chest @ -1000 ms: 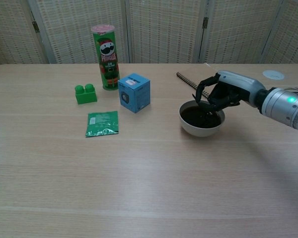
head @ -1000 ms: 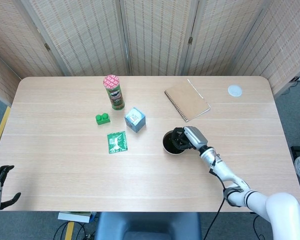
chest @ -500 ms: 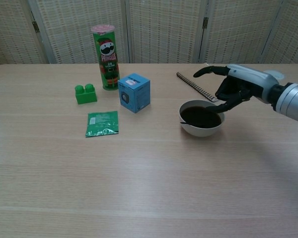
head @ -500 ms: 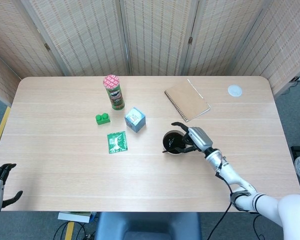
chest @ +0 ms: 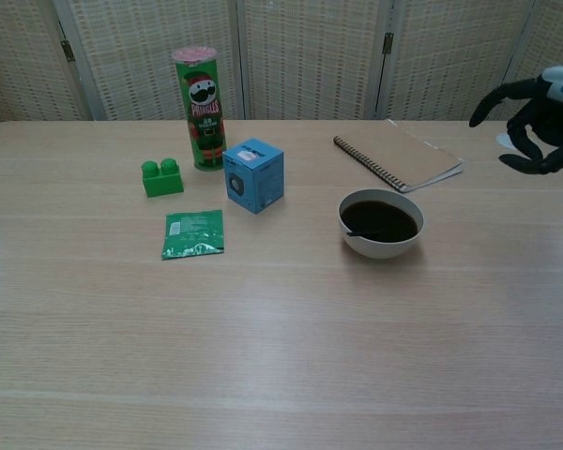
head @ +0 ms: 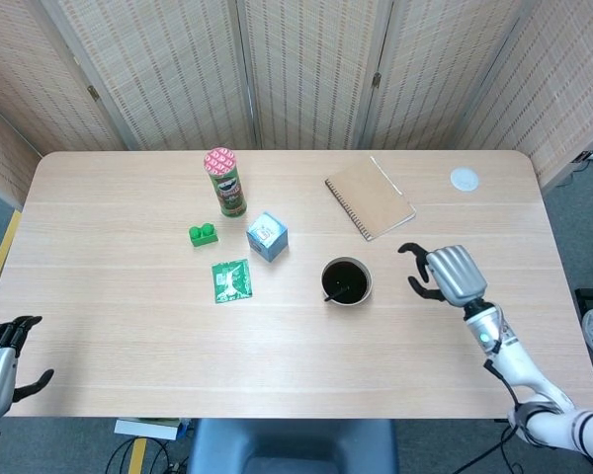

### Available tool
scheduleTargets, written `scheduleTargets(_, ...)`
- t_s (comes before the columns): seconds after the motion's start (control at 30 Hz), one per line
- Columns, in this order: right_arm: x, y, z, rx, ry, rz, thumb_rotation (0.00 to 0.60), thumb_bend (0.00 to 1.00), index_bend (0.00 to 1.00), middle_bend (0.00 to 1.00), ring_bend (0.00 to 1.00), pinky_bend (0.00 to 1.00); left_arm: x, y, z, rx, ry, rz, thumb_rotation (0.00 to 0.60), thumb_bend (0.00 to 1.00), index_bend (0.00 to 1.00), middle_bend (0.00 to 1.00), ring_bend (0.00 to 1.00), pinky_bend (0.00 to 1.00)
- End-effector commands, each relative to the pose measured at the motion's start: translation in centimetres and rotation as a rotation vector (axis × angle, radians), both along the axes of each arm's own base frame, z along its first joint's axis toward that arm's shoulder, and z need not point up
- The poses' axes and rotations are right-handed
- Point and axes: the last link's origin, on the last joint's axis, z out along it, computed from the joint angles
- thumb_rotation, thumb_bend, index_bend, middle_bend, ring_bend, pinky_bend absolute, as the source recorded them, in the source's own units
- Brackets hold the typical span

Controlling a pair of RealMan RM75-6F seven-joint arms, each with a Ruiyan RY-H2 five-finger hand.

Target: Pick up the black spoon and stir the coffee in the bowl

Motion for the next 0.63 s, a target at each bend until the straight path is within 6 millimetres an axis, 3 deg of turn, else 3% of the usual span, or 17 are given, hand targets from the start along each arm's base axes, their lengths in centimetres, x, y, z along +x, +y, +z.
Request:
scheduleTargets(0.03,-2.8,4.6,4.2,-0.08,0.095,-0.11,0.6,0.34,0.33,0.56,0.6,0.71,0.3,0.1,-0.3,-0.004,-0.007,-0.007,0.6,0.23,0.21,0.22,0.21,0.19)
scheduleTargets(0.17,-4.1,7.3,6.0,-0.138,0.105,-0.147,0.6,0.34,0.33,0.43,0.42,0.53,1.1,0.3,-0.8,0.0,-0.033,-0.026,0.6,0.23,0.21,0.22,0.21,0.19)
scheduleTargets(0.27,-4.8,9.2,6.8,-0.186,0.085,-0.161,0.6,0.34,0.29,0.37,0.34,0.47,1.5,0.4,-1.1,-0.003,-0.031,-0.035,0.6,0.23,0.21,0.22,0.21,0.19)
scheduleTargets(0.47,-6.0,12.6,7.9,-0.259,0.036,-0.178,0.6,0.34,0.26,0.33,0.3,0.44,2.6,0.8,-1.3,0.007,-0.037,-0.069,0.6,0.23,0.21,0.22,0.21,0.19)
scheduleTargets(0.63,-6.4,14.3,8.4,-0.278,0.032,-0.193,0.6,0.34,0.26,0.33,0.29,0.41,3.2,1.0,-1.5,0.002,-0.042,-0.086,0.6,0.24,0.21,0.22,0.21,0.19)
